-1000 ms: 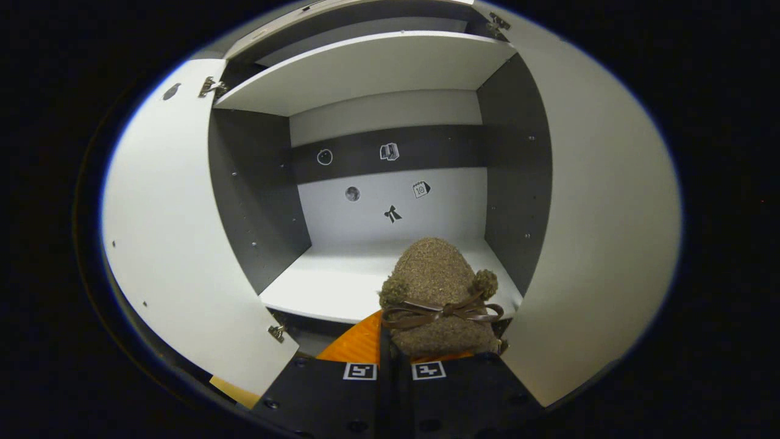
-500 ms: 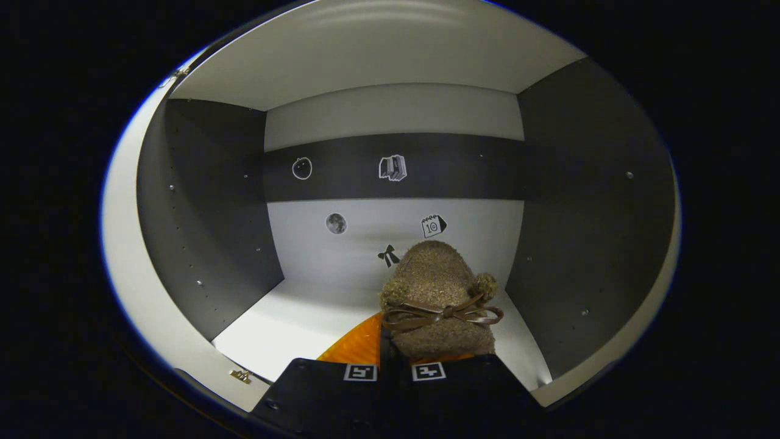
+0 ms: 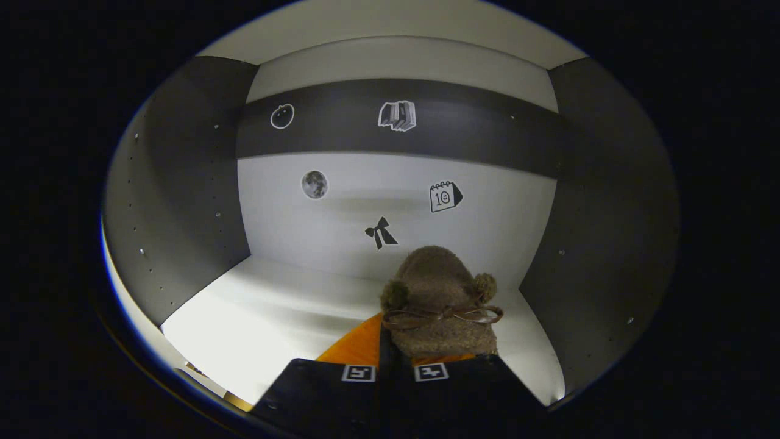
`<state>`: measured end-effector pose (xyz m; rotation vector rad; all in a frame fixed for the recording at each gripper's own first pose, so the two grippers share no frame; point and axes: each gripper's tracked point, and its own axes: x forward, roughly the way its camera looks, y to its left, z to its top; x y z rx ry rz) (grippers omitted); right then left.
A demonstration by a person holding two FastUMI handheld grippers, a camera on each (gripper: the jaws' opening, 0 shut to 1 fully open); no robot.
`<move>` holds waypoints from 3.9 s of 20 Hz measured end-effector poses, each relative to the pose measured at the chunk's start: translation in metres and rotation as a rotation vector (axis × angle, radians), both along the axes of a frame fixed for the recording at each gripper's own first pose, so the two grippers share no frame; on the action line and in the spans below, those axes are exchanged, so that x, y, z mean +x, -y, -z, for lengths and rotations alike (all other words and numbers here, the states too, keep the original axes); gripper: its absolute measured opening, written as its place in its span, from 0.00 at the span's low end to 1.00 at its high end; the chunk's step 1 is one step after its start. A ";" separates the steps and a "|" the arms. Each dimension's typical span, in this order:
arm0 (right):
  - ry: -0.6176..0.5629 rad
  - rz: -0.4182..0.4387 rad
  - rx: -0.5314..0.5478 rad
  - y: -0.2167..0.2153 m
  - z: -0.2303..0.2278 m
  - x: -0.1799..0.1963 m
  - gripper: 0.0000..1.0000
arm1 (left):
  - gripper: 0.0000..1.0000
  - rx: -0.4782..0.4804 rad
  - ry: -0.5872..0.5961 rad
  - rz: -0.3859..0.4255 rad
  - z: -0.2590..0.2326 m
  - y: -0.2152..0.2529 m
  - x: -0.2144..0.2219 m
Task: Grab one shoe with the right hand and put it into the shoe cabinet, grab the other shoe with the left hand and put it into the shoe cabinet; then close the right door with the right hand and the left door with the left hand.
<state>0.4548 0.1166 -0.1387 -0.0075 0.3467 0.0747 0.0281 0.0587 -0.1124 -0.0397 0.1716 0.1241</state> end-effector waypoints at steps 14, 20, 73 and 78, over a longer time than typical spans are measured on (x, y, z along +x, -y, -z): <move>-0.100 -0.028 0.086 -0.009 -0.005 -0.040 0.80 | 0.94 0.019 0.017 0.053 -0.012 0.011 0.002; 0.039 -0.042 0.146 -0.001 -0.066 -0.091 0.96 | 0.94 0.005 0.001 0.116 -0.003 0.022 0.005; 0.263 0.040 0.130 0.191 -0.138 -0.437 1.00 | 0.07 -0.029 -0.552 0.216 0.194 0.079 0.075; 0.250 0.059 0.131 0.208 -0.128 -0.436 0.97 | 0.07 -0.065 -0.413 0.211 0.079 0.090 0.115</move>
